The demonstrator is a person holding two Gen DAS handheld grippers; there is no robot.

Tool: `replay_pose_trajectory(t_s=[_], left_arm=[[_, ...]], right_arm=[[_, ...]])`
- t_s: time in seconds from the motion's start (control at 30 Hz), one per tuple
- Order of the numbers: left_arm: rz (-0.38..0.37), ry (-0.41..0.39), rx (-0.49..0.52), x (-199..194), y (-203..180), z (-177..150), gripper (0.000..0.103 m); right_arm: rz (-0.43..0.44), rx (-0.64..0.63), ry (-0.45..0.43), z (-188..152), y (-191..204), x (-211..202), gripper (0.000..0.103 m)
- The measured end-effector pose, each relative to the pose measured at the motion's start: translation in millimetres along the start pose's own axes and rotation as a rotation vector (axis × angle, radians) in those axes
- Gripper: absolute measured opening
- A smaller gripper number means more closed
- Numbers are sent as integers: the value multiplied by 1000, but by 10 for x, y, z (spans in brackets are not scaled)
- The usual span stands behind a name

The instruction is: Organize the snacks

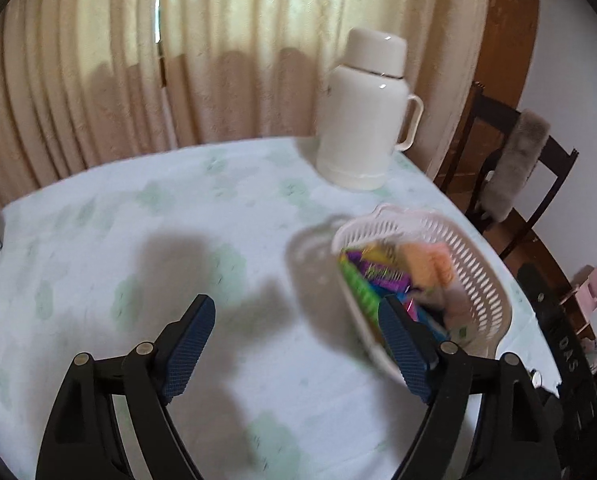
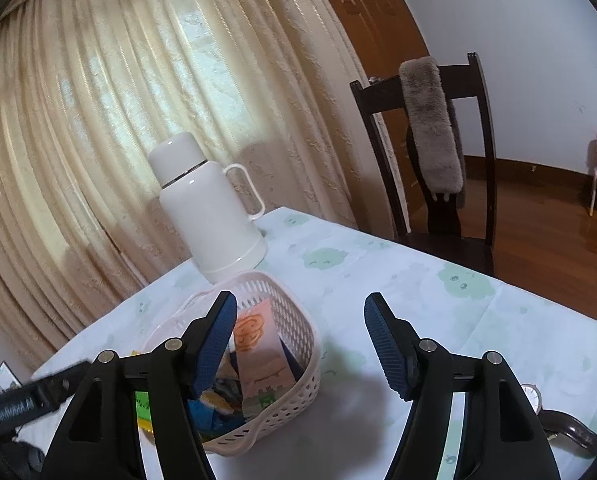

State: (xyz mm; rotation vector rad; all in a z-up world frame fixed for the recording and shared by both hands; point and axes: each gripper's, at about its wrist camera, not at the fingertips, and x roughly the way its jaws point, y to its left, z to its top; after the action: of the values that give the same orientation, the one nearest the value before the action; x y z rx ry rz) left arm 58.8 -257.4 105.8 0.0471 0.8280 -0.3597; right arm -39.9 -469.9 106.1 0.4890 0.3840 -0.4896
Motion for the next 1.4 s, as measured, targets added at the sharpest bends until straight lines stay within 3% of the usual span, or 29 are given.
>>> replay_pose_trajectory(t_s=[0.1, 0.23, 0.33, 0.4, 0.73, 1.1, 1.17, 1.23, 1.4], left_arm=[[32, -10, -11, -101, 81, -56, 81], [117, -94, 6, -330, 158, -111, 83], [116, -114, -11, -420, 225, -105, 85], [115, -128, -19, -475, 235, -93, 85], [205, -220, 104, -611, -4, -134, 88], [193, -254, 155, -637, -89, -167, 89], [190, -267, 160, -662, -98, -172, 92], [200, -282, 172, -680, -117, -178, 102], [232, -297, 203, -678, -167, -200, 102]], right_arm=[[15, -8, -19, -25, 5, -56, 68], [22, -8, -58, -48, -43, -184, 70], [29, -14, -77, -125, -101, -288, 75], [39, -25, -40, -203, -113, -296, 75], [112, -204, -27, -425, 247, -410, 79], [143, -260, 33, -489, 347, -310, 83], [159, -277, 46, -510, 381, -298, 83], [167, -296, 57, -530, 412, -284, 83], [169, -316, 68, -560, 441, -278, 83]])
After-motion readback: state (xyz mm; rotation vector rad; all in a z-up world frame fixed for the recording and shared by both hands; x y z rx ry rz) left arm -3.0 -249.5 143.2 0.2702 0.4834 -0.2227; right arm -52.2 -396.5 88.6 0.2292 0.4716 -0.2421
